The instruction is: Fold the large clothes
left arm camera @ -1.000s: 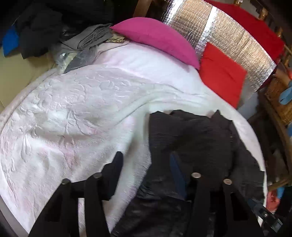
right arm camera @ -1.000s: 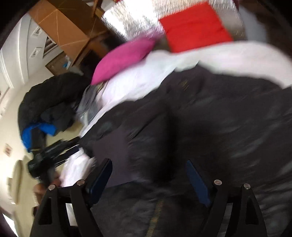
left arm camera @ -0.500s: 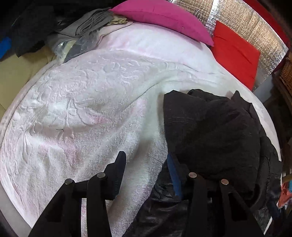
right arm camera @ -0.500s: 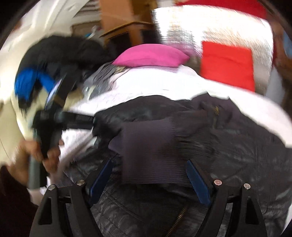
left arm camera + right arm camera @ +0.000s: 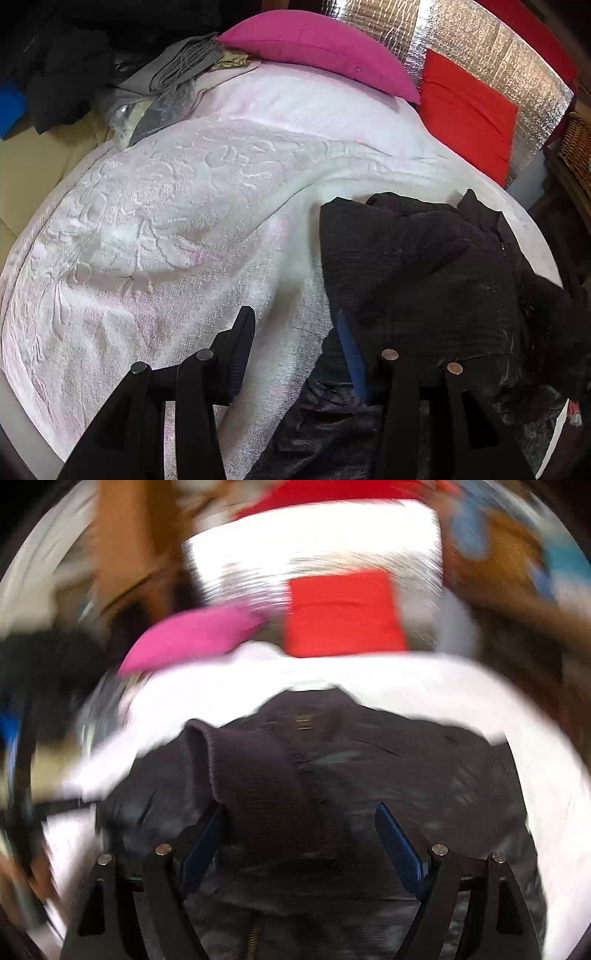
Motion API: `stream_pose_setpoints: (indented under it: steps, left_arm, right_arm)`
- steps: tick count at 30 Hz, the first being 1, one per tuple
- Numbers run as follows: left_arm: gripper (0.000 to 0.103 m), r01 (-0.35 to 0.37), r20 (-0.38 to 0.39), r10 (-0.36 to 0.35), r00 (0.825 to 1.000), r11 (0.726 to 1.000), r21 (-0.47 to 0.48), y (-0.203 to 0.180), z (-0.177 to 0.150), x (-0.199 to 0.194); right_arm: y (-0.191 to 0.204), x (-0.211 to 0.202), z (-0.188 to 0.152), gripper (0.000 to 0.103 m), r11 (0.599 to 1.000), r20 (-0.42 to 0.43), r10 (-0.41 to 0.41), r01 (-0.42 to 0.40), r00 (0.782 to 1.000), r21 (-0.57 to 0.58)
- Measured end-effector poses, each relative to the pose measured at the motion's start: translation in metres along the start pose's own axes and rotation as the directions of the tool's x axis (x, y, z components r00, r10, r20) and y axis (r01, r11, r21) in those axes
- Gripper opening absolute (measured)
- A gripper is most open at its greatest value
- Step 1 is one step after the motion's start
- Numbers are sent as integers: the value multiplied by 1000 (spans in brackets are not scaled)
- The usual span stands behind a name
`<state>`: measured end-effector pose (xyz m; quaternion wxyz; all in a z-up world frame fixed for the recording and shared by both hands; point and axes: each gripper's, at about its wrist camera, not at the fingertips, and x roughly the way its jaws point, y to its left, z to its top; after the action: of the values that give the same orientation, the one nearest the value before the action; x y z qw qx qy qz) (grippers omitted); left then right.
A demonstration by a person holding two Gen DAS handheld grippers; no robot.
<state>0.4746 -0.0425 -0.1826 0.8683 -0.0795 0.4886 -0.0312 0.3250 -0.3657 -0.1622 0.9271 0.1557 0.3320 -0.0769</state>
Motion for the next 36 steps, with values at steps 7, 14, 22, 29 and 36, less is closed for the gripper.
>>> stream_pose_setpoints:
  steps: [7,14,22,29,36]
  left_arm:
    - [48,4,37,-7,999,997,80,-23,-3,-4]
    - [48,-22,54,16,998,993,119,-28,-3,-3]
    - [48,-27,57,19,998,988,154,-35,-5,-1]
    - [48,-33,71,20,997,984,176,-41,-5,-3]
    - [48,-31,82,15,996,981,194,-48,-8,-7]
  right_arm:
    - [-103,31,10,85,839,-36,335,-281,942,467]
    - [-140,50,-5,87,591,151,483,-448,862,671]
    - [-139,58,-10,95,552,178,497,-468,849,691]
    - [-115,81,-9,16,750,-21,323,-242,946,616]
    - [-111,-2,20,13,847,155,195,-246,969,471]
